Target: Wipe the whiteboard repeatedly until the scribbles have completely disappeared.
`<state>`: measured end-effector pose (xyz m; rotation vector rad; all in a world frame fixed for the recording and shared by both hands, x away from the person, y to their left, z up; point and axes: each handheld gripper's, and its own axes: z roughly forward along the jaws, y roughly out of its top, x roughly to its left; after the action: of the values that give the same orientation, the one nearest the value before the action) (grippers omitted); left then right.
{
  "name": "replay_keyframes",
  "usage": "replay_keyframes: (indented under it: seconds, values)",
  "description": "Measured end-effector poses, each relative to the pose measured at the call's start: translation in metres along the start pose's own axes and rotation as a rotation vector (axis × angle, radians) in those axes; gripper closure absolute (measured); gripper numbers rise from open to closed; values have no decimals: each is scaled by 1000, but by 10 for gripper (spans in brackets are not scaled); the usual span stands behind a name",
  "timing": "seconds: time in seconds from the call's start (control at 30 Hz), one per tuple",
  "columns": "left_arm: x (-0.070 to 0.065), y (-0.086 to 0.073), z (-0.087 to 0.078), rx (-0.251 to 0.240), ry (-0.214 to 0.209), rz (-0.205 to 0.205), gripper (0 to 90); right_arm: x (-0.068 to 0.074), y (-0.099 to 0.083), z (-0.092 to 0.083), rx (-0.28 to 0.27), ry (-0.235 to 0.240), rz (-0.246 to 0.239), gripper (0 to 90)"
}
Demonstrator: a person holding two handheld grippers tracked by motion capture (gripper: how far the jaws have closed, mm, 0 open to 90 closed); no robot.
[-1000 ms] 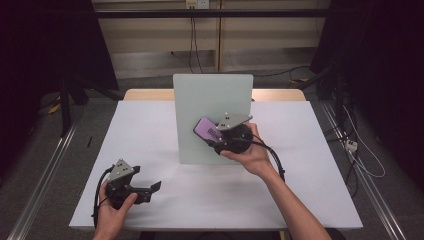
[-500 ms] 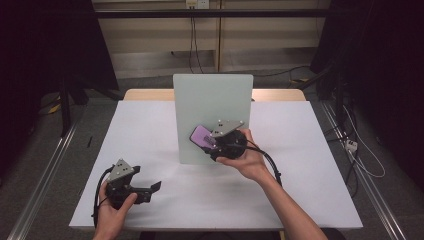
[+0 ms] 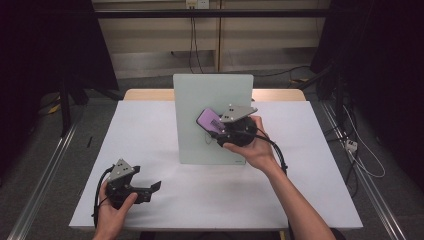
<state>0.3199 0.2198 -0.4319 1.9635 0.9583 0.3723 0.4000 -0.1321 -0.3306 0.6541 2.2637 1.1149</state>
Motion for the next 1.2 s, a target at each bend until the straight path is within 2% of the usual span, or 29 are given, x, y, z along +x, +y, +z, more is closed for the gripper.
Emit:
replay_keyframes:
  seconds: [0.2, 0.37, 0.53, 0.73, 0.83, 0.93, 1.03, 1.2]
  values:
    - [0, 0, 0, 4, -3, 5, 54, -8, 9, -5, -19, -17, 13, 418]
    - [0, 0, 1, 11, 1, 9, 54, -7, 8, -4, -27, -15, 15, 418]
    - [-1, 0, 1, 12, -5, 13, 54, 0, 7, 3, -9, -2, -7, 418]
    - [0, 0, 0, 9, 0, 11, 54, 5, 5, 8, -8, 12, -6, 418]
    - [0, 0, -1, 3, -7, 13, 54, 2, 6, 8, -10, 22, 3, 418]
    - [0, 0, -1, 4, -5, 12, 54, 1, 8, 8, -12, 15, 1, 418]
    - [0, 0, -1, 4, -8, 12, 54, 0, 11, 8, -30, 11, 18, 418]
    - [0, 0, -1, 4, -5, 12, 54, 3, 9, 10, -23, 18, 12, 418]
